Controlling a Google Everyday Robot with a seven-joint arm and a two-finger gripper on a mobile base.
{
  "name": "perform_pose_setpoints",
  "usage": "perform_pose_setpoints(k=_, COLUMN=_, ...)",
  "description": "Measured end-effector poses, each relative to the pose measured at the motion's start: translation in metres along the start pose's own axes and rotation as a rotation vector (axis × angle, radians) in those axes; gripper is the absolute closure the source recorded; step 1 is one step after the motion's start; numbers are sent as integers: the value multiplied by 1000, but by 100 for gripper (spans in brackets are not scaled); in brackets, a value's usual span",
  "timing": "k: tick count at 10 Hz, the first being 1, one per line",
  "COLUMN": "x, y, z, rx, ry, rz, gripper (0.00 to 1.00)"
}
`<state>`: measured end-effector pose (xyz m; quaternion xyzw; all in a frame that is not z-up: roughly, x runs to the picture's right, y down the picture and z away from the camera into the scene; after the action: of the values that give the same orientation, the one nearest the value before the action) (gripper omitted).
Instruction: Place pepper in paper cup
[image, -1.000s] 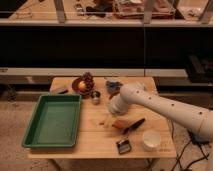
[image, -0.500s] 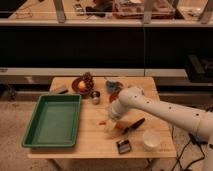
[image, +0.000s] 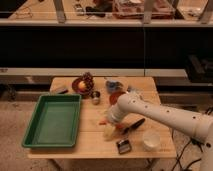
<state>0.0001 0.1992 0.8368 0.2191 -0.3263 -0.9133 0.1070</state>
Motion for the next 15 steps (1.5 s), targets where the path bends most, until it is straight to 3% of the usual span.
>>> perform_pose_setpoints(k=2, x=-3, y=-2, z=4, rx=0, ry=-3, rz=-10, gripper=28)
perform_pose_setpoints(k=5, x=-3, y=-2, z=10, rx=2, ry=-6, rz=-22, gripper=59)
perform_pose_setpoints(k=7, x=-3, y=-2, z=11, rx=0, ry=-5, rz=-30, gripper=70)
perform_pose_setpoints(k=9, x=-3, y=-2, z=9, rx=-26, ry=9, rz=-42, gripper=85)
perform_pose_setpoints(k=12, x=1, y=0, z=4, rx=-37, ry=25, rz=-61, gripper=88)
perform_pose_setpoints(k=15, x=19, y=24, z=-27, rx=-63, ry=104, rz=-76, gripper=88)
